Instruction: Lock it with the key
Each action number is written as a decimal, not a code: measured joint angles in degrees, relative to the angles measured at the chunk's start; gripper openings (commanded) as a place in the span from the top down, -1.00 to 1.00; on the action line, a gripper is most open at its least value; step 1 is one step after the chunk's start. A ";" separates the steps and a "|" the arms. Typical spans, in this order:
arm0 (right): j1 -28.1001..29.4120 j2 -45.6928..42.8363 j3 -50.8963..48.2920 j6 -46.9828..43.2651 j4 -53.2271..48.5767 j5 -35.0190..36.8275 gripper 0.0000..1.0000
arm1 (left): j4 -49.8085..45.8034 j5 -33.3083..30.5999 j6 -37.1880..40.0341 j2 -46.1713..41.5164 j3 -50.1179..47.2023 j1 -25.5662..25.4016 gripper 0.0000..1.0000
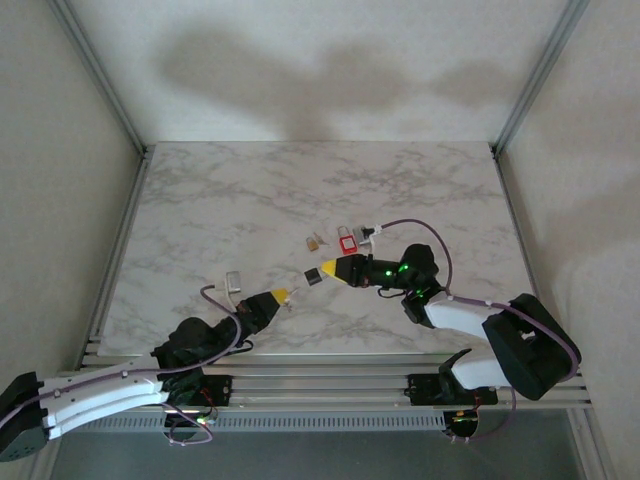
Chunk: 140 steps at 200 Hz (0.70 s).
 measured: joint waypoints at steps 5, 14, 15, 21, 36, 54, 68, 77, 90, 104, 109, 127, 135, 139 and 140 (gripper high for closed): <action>-0.26 -0.15 -0.07 0.00 0.00 0.00 1.00 | -0.94 -0.57 0.09 -1.01 -0.02 0.00 1.00; -0.57 -0.50 -0.09 -0.17 -0.26 0.02 1.00 | -2.95 -1.70 0.20 -2.91 -0.04 0.00 1.00; -0.57 -0.52 -0.09 -0.20 -0.33 0.02 1.00 | -3.23 -1.90 0.20 -3.23 -0.04 0.00 1.00; -0.70 -0.87 -0.09 -0.66 -1.09 0.15 1.00 | -4.66 -2.84 0.20 -4.46 -0.07 0.00 1.00; -0.76 -1.95 -0.04 -2.19 -4.66 0.76 1.00 | -8.68 -5.73 0.09 -6.97 -0.07 0.02 1.00; -0.70 -3.41 0.02 -5.09 -10.10 1.57 1.00 | -14.45 -9.42 -0.85 -8.57 -0.09 0.31 1.00; -0.35 -4.22 0.85 -7.41 -14.73 2.43 1.00 | -18.51 -11.87 -1.84 -8.79 -0.11 1.01 1.00; 0.02 -4.42 1.66 -8.76 -17.03 2.89 1.00 | -20.74 -13.22 -2.27 -8.79 -0.15 1.60 1.00; 0.66 -4.46 2.84 -10.67 -19.87 3.19 1.00 | -23.71 -14.99 -3.13 -8.72 -0.31 2.47 1.00; 1.42 -4.46 3.69 -12.22 -21.92 3.63 1.00 | -25.92 -16.61 -3.58 -8.48 -0.55 3.37 1.00; 1.66 -4.39 3.89 -12.66 -22.43 3.67 1.00 | -26.38 -17.03 -3.65 -8.24 -0.74 3.72 1.00; 2.54 -3.69 4.57 -13.99 -23.80 3.98 1.00 | -27.43 -17.73 -3.76 -6.67 -1.53 5.16 1.00; 2.86 -3.30 4.81 -14.45 -24.48 4.09 1.00 | -27.56 -17.88 -3.80 -5.73 -1.86 5.66 1.00; 2.97 -3.08 4.90 -14.71 -24.81 4.11 1.00 | -27.58 -17.88 -3.85 -5.29 -1.99 5.86 1.00; 3.02 -3.04 4.90 -14.73 -24.87 4.09 1.00 | -27.61 -17.86 -3.93 -5.07 -2.01 5.97 1.00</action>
